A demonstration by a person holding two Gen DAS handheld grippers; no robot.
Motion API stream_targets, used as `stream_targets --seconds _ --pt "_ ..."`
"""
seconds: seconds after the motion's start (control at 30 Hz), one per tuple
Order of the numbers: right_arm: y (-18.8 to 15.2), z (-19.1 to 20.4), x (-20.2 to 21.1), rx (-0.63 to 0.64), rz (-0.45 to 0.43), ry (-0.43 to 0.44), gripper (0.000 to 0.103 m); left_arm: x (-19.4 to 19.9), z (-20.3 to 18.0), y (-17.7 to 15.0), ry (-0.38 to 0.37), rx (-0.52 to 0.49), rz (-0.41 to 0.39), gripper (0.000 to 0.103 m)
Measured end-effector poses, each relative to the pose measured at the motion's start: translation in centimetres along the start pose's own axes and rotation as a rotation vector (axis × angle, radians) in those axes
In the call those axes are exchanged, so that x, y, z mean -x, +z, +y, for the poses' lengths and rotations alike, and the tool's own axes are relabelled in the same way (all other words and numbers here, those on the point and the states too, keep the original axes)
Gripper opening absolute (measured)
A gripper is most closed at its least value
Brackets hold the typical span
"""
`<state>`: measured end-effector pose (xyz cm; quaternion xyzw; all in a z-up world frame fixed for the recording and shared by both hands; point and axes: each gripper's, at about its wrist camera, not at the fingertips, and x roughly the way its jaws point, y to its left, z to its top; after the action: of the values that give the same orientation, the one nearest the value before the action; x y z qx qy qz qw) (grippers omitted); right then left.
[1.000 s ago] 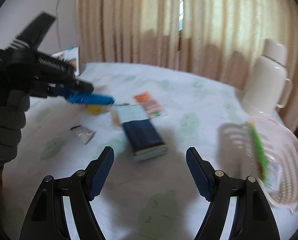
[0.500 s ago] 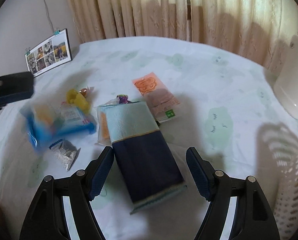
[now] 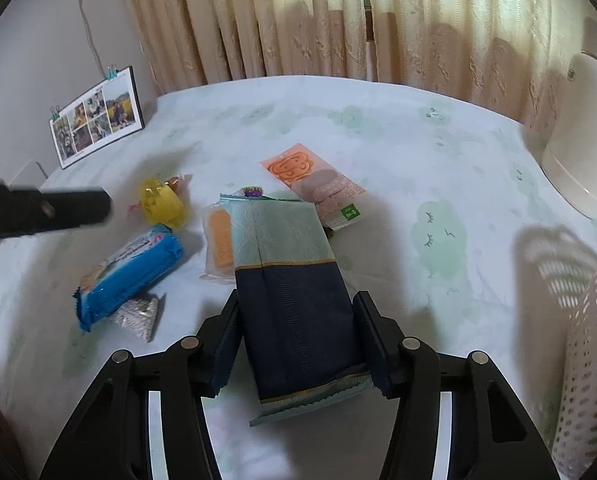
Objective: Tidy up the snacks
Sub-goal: 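Grasp the navy tissue pack with the right gripper while the left gripper holds the cracker pack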
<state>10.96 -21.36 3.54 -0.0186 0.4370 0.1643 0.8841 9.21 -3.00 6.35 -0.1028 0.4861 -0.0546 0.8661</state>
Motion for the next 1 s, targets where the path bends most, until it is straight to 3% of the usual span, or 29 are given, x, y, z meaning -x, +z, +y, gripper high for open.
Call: stream_targets --seconds 0.47,0.53,0.6,0.67,0.7,0.9,0.97,1.0 --pt "-0.1 -0.4 1.3 -0.049 -0.027 0.042 0.051 -4.1 -0.5 -1.4 0.029 -0.083 0.102 0.071" --pt "0.0 -0.5 1.7 -0.057 -0.038 0.055 0.049 -4.5 -0.4 -1.5 0.043 -0.083 0.109 0.068" --pt "0.1 -0.6 2.3 -0.067 -0.056 0.07 0.047 -4.4 -0.4 -1.5 0.057 -0.089 0.099 0.051" --pt "0.3 -0.6 3.1 -0.073 -0.076 0.089 0.032 -4.3 -0.4 -1.5 0.052 -0.088 0.094 0.046" --pt "0.3 -0.7 3.4 -0.078 -0.082 0.095 0.03 -4.2 -0.4 -1.5 0.048 -0.09 0.092 0.043" --pt "-0.1 -1.0 2.7 -0.088 -0.063 0.114 0.032 -2.5 -1.3 -1.6 0.025 -0.111 0.04 0.039" --pt "-0.3 -1.3 1.8 -0.108 -0.024 0.129 0.037 -1.6 -1.3 -1.5 0.021 -0.109 0.015 0.039" --pt "-0.4 -1.6 1.5 -0.124 -0.01 0.14 0.046 -1.2 -1.3 -1.4 0.016 -0.106 0.003 0.039"
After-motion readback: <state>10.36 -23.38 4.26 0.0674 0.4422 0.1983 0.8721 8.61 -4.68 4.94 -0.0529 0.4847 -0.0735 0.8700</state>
